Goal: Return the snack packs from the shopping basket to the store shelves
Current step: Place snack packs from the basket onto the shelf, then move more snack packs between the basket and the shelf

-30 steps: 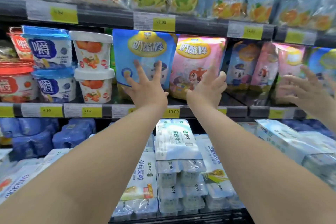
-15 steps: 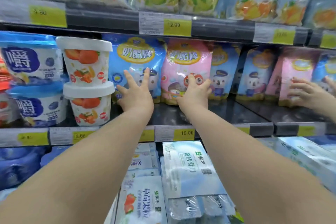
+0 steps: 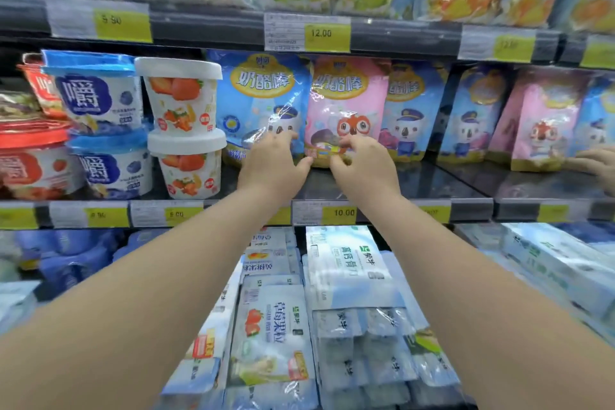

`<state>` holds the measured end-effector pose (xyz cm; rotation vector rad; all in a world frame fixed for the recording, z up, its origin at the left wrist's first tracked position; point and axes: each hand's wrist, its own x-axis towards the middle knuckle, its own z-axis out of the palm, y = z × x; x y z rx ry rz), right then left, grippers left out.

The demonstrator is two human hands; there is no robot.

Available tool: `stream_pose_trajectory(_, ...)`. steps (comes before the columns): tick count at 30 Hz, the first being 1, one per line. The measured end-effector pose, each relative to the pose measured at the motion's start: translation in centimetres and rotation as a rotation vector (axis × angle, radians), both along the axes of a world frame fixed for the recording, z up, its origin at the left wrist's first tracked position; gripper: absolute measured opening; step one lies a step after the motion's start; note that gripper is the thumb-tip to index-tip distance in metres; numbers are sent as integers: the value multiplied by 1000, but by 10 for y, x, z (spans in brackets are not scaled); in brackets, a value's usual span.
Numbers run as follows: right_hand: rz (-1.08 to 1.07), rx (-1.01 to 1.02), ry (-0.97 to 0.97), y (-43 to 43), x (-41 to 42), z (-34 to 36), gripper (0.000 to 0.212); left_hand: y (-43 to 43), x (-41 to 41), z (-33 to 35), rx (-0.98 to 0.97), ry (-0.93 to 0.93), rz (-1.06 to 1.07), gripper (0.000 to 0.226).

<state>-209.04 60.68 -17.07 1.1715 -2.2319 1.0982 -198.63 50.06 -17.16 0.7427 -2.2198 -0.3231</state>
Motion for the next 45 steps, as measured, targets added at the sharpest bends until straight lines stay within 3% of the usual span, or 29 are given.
stream_pose_trajectory(2, 62, -127, 31, 27, 19, -16, 23, 28, 19, -11, -16, 114, -114, 41)
stream_pose_trajectory(5, 136, -245, -117, 65, 47, -54, 9, 68, 48, -44, 51, 232, -198, 31)
stream_pose_trajectory(10, 252, -40, -318, 93, 65, -115, 10, 97, 74, -110, 313, 85, -245, 24)
stream_pose_trajectory(14, 234, 43, -383, 98, 59, -120, 12, 91, 73, -124, 425, -57, -203, 20)
stream_pose_trajectory(17, 187, 87, -513, 98, 60, -94, 11, 86, 72, -101, 504, -151, -162, 17)
stream_pose_trajectory(24, 79, 244, -720, 155, 81, 45, 15, 129, 97, 47, 625, -341, -160, 17)
stream_pose_trajectory(32, 88, 313, -715, 269, 113, 204, 10, 221, 147, 204, 653, -297, -172, 8)
stream_pose_trajectory(37, 67, 282, -690, 336, 132, 222, 8, 273, 154, 222, 640, -226, -272, 6)
stream_pose_trajectory(45, -239, 197, -834, 469, 196, 197, 11, 369, 158, 180, 691, -471, -554, 5)
